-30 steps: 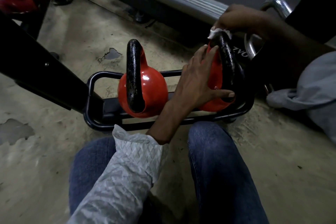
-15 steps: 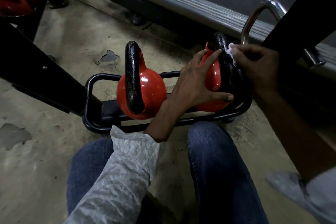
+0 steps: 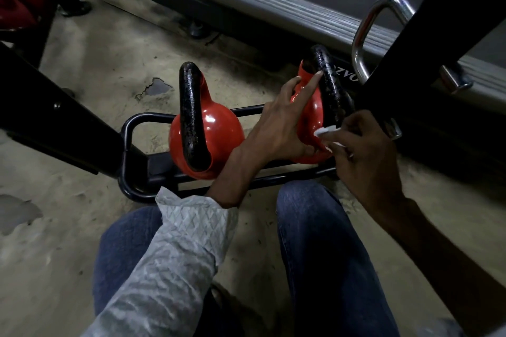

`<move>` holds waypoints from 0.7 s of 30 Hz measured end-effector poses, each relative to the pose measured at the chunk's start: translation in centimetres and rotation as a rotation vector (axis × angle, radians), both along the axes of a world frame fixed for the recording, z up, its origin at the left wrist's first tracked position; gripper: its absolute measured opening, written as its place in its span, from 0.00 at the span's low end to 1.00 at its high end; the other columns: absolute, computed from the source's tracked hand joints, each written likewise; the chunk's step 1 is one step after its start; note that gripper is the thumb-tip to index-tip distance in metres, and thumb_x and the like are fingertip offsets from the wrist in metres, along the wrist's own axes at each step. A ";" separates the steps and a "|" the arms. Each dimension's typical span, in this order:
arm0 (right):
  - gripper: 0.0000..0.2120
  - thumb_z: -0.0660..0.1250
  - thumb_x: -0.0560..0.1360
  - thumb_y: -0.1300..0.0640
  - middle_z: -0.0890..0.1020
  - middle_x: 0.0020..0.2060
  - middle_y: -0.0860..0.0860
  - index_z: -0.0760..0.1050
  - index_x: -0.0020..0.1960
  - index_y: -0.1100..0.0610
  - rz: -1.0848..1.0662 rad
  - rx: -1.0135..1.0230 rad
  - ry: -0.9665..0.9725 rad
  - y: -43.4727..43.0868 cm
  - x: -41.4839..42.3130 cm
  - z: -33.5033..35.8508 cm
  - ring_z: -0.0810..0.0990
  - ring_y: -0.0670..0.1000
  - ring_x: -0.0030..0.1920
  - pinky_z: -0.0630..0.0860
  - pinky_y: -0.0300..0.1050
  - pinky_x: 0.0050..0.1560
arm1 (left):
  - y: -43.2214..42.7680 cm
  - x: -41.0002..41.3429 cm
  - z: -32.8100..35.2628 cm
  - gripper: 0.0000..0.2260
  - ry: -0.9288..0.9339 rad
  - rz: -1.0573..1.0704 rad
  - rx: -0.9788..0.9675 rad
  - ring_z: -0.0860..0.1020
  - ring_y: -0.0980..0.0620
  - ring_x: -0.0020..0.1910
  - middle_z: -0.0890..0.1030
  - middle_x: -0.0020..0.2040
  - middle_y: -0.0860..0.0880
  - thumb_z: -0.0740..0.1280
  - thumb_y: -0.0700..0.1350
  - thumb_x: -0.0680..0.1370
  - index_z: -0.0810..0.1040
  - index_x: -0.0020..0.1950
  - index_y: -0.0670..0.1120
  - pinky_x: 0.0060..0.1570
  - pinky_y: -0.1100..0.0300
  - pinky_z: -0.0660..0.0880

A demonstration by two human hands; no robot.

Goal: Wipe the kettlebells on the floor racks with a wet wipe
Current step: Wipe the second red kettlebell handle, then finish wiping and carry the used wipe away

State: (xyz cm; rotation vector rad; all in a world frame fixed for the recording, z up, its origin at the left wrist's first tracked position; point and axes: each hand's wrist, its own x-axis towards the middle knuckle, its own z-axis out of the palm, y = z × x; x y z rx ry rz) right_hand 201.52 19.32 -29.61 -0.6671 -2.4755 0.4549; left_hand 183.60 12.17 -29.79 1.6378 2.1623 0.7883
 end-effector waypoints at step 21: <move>0.12 0.58 0.73 0.76 0.85 0.33 0.57 0.79 0.45 0.70 -0.032 -1.117 -0.160 8.2 -3.1 2.7 0.82 0.49 0.33 0.77 0.35 0.35 | 1.0 -0.1 0.2 0.50 -0.025 0.069 0.114 0.60 0.46 0.77 0.56 0.80 0.46 0.76 0.67 0.64 0.58 0.80 0.55 0.72 0.45 0.60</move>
